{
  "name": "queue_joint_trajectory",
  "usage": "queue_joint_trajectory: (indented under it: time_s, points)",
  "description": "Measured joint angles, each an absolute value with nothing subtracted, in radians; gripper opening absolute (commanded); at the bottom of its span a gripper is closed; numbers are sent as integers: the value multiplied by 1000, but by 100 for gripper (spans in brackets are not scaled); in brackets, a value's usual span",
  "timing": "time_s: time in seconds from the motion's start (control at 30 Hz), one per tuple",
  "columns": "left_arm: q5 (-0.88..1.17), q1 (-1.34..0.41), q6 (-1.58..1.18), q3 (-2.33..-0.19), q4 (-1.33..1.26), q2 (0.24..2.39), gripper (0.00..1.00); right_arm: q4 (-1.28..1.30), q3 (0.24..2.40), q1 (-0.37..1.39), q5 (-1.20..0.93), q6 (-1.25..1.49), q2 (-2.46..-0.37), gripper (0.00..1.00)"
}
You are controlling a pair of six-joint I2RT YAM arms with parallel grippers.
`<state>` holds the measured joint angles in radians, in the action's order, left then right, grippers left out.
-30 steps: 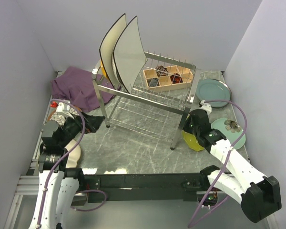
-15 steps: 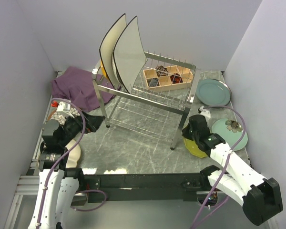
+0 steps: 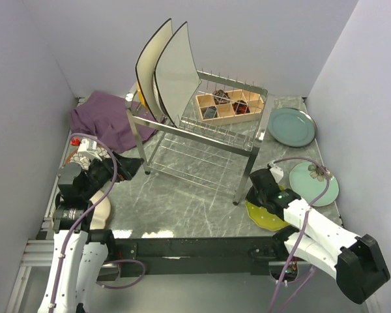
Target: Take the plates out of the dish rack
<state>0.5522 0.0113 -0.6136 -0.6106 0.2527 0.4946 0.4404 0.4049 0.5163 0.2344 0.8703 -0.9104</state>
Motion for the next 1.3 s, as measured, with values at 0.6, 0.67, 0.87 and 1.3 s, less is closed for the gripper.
queue_joint_trajectory:
  time_s: [0.6, 0.67, 0.87, 1.3]
  points:
    - [553, 11, -614, -611, 252, 482, 99, 855, 789, 596, 487, 1001, -791, 48]
    - [553, 11, -614, -611, 252, 483, 100, 924, 866, 597, 527, 997, -762, 48]
    - [562, 11, -614, -611, 252, 491, 100, 1070, 1180, 598, 569, 895, -703, 60]
    - [518, 11, -630, -785, 257, 534, 99, 857, 1951, 652, 364, 437, -1025, 100]
